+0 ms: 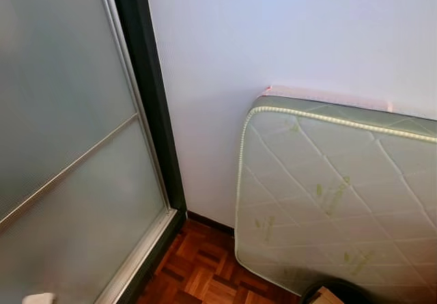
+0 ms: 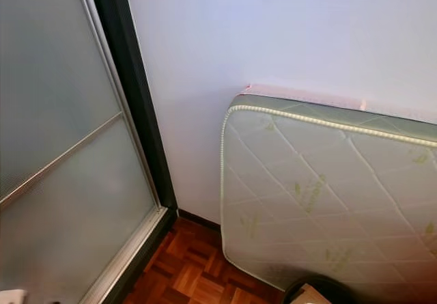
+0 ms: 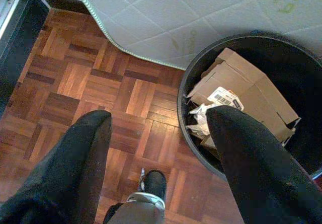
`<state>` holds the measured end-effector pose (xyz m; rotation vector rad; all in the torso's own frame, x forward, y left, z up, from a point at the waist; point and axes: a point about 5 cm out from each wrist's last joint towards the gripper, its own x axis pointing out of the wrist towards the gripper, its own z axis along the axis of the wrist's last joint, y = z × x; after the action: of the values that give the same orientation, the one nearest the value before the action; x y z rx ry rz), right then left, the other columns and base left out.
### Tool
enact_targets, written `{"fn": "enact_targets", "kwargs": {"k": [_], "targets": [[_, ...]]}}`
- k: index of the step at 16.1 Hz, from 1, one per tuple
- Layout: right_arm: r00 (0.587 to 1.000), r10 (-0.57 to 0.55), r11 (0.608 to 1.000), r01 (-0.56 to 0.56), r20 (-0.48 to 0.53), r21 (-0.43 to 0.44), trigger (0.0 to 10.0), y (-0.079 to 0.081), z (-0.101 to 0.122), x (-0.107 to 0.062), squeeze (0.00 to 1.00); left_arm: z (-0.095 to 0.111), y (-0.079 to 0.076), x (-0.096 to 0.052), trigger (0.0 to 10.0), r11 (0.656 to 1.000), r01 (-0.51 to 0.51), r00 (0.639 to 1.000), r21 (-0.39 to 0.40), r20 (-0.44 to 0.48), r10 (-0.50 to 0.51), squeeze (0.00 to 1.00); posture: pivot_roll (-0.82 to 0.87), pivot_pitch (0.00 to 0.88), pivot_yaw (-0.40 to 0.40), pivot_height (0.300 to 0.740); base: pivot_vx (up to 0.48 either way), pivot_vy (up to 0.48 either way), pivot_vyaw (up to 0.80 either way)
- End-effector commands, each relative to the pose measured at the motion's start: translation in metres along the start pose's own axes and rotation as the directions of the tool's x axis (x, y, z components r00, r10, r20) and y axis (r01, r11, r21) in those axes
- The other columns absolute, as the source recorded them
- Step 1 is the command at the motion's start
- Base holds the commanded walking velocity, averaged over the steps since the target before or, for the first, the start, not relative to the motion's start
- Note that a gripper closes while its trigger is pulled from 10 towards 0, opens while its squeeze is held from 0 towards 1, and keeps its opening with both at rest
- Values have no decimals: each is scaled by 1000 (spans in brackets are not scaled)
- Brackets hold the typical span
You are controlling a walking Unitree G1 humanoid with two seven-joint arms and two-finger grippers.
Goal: Clean up the room
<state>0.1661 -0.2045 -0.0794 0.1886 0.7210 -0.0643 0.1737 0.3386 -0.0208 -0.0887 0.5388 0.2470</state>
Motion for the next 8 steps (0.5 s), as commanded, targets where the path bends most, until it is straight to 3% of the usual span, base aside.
{"fn": "enact_targets", "kwargs": {"k": [1,2,4,5,6,7,8], "targets": [[1000,-9,1000,9,-12,4,10000,-2,-5,-2,0,-9,7,-6,10000,985,-99,994,-144,25,104,0,67,107,-4,740,0,0,0],[1000,-13,1000,13,-15,3,10000,-3,-5,-3,0,-8,11,-9,10000,953,-175,977,-247,80,200,0,73,105,-9,740,0,0,0],[1000,-16,1000,16,-20,-3,10000,-3,-6,-3,0,-4,13,-10,10000,954,-192,965,-228,131,226,0,81,104,-15,740,0,0,0],[1000,-18,1000,17,-22,-5,10000,-4,-6,-3,0,54,-14,12,10000,991,-136,919,-18,372,132,0,91,103,-16,740,0,0,0],[1000,-19,1000,19,-23,-6,10000,-5,-6,-3,0,142,-69,22,10000,986,-107,747,126,664,-4,0,95,101,-18,740,0,0,0],[999,-20,1000,20,-25,-9,10000,-5,-6,-3,0,176,-91,9,10000,979,-107,637,172,768,-65,0,99,99,-18,740,0,0,0],[999,-21,1000,21,-27,-10,10000,-5,-6,-4,0,184,-105,0,10000,965,-91,595,246,790,-146,0,98,94,-19,740,0,0,0]]}}
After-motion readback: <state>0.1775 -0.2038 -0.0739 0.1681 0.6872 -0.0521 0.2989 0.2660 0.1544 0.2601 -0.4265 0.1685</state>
